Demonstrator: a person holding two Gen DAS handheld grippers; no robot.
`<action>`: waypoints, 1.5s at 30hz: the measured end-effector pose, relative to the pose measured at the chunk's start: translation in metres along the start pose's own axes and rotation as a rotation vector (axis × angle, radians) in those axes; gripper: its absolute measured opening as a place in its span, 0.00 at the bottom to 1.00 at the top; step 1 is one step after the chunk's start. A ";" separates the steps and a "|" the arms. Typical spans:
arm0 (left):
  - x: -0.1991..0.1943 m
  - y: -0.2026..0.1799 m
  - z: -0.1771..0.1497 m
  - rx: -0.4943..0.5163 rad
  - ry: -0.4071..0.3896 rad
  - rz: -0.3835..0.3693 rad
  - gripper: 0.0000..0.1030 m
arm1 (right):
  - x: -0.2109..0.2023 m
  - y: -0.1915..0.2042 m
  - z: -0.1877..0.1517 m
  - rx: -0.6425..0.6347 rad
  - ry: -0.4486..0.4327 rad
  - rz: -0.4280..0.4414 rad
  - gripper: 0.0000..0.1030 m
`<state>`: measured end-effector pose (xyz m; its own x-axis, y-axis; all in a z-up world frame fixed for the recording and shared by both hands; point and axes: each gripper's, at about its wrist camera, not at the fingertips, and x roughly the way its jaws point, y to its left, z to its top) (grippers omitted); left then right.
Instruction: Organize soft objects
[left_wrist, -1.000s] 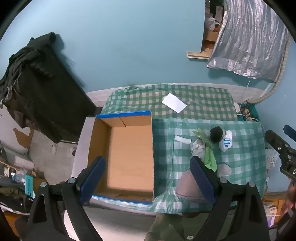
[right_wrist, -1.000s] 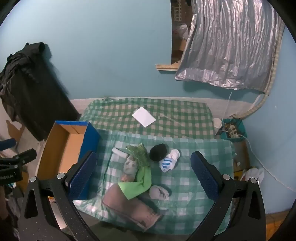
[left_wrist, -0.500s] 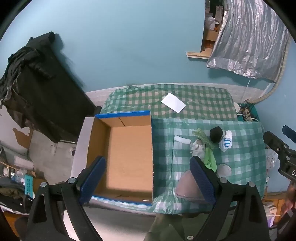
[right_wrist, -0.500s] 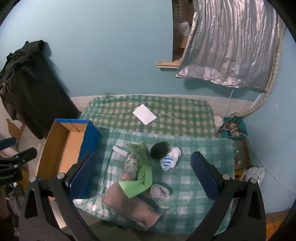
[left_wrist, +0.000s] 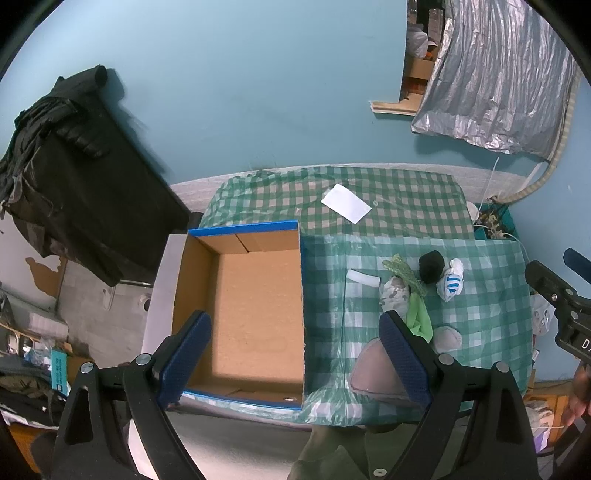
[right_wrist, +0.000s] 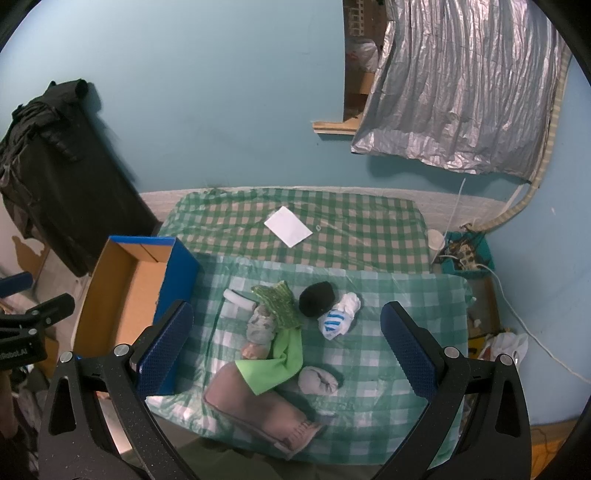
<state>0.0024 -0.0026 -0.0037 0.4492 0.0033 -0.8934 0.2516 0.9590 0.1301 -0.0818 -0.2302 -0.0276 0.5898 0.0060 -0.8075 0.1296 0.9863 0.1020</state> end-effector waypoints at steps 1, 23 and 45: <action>0.001 0.000 0.000 0.000 0.001 0.000 0.90 | 0.001 0.000 0.000 0.001 0.001 0.000 0.98; 0.002 -0.001 0.000 0.003 0.003 0.004 0.90 | 0.003 -0.002 -0.004 0.001 0.001 0.001 0.98; 0.004 -0.005 -0.001 0.002 0.010 0.004 0.90 | 0.003 -0.002 -0.002 -0.002 0.007 0.000 0.98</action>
<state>0.0025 -0.0069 -0.0081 0.4416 0.0097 -0.8972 0.2515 0.9585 0.1342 -0.0817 -0.2322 -0.0311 0.5842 0.0069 -0.8116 0.1279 0.9867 0.1004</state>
